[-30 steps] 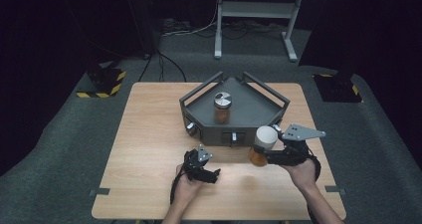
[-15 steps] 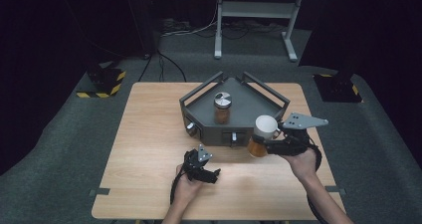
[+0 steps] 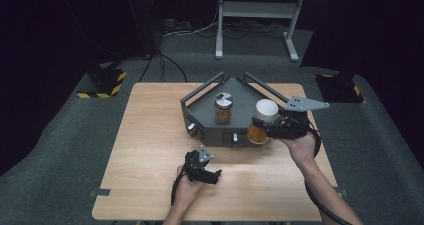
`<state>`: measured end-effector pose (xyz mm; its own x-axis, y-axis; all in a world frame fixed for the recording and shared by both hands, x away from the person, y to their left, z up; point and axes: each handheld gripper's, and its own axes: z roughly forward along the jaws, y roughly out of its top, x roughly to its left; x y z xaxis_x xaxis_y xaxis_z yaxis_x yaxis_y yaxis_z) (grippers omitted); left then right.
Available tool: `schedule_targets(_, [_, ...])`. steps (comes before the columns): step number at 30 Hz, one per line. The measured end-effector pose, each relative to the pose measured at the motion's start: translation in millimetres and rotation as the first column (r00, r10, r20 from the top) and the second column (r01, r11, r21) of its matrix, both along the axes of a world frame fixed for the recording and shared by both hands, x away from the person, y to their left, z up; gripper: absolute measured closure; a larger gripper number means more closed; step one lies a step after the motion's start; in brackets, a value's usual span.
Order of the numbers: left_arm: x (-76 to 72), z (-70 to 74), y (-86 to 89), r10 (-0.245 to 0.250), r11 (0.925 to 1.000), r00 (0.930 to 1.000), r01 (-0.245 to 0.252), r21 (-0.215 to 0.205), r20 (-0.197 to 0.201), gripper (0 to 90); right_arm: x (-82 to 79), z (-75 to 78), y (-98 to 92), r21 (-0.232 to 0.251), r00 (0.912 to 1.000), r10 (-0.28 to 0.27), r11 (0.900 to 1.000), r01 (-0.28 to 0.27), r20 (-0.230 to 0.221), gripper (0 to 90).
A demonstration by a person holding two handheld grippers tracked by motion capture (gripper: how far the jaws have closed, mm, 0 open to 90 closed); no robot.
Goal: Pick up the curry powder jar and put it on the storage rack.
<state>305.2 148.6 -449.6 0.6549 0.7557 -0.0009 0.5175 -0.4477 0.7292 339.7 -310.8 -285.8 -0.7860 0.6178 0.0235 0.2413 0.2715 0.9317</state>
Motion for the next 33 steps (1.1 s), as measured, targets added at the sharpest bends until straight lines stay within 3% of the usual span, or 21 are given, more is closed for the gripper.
schedule_targets(12, [-0.1, 0.0, 0.1, 0.001, 1.0000, 1.0000, -0.001, -0.001, 0.000, 6.9, 17.5, 10.4, 15.8, -0.026, 0.9991, -0.041, 0.999, 0.042, 0.013, 35.3])
schedule_targets(33, [-0.2, 0.0, 0.0, 0.001, 1.0000, 1.0000, -0.001, 0.000, 0.001, 6.9, 44.1, 12.1, 43.4, -0.076, 0.9941, -0.108, 0.991, 0.108, -0.005, 35.3])
